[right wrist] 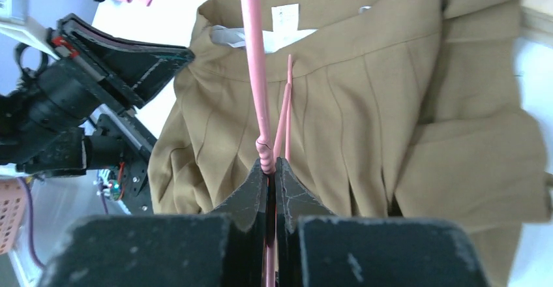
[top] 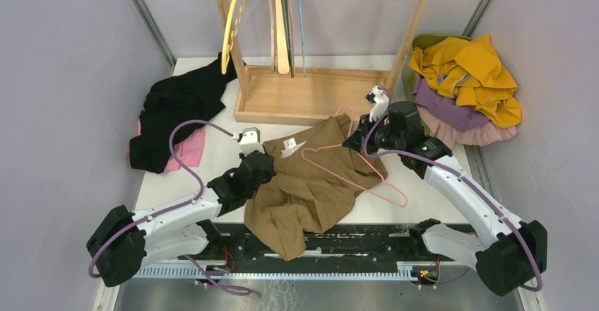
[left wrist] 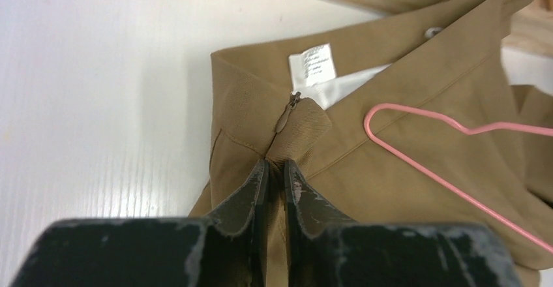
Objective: Place the skirt on the hanger
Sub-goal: Hang the skirt on the hanger.
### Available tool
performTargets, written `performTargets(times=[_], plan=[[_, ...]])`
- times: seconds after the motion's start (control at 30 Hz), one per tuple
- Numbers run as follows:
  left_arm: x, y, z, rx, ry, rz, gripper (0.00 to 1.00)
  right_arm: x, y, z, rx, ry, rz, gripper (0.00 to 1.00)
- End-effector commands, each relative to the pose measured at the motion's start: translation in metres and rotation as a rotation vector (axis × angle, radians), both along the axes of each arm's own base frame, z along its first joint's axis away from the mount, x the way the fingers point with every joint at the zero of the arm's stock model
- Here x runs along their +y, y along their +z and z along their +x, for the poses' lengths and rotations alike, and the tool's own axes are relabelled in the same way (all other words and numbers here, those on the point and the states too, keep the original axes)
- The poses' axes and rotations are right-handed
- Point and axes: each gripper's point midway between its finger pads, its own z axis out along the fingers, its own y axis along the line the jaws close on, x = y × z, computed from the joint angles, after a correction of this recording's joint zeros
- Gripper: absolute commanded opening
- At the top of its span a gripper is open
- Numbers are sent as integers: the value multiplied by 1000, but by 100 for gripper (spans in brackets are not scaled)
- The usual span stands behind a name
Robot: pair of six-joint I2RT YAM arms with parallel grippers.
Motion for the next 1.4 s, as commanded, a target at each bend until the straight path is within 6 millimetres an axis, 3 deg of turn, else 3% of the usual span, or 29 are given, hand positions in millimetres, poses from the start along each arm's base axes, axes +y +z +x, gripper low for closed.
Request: performTargets(times=[0.0, 0.3, 0.37, 0.47, 0.57, 0.67, 0.77, 0.9, 1.07, 1.37], plan=[[-12, 60, 29, -152, 3, -65, 18, -27, 34, 12, -114, -109, -58, 1], [-23, 98, 83, -222, -59, -165, 18, -68, 40, 27, -100, -258, -98, 1], [-29, 117, 97, -257, -88, -186, 18, -76, 44, 32, -97, -288, -89, 1], [-41, 162, 116, -331, -131, -221, 18, -84, 53, 37, -106, -315, -72, 1], [-46, 202, 117, -405, -166, -240, 19, -88, 70, 39, -131, -327, -52, 1], [-44, 218, 102, -448, -198, -279, 19, -85, 85, 36, -153, -312, -20, 1], [-39, 193, 77, -437, -232, -338, 19, -77, 95, 31, -168, -267, 25, 1], [-29, 120, 39, -372, -263, -408, 20, -65, 98, 22, -164, -196, 74, 1], [-14, 54, -4, -317, -263, -527, 21, -52, 91, 12, -148, -119, 137, 1], [10, 15, -14, -279, -170, -495, 22, -31, 82, -13, -85, 25, 251, 1]])
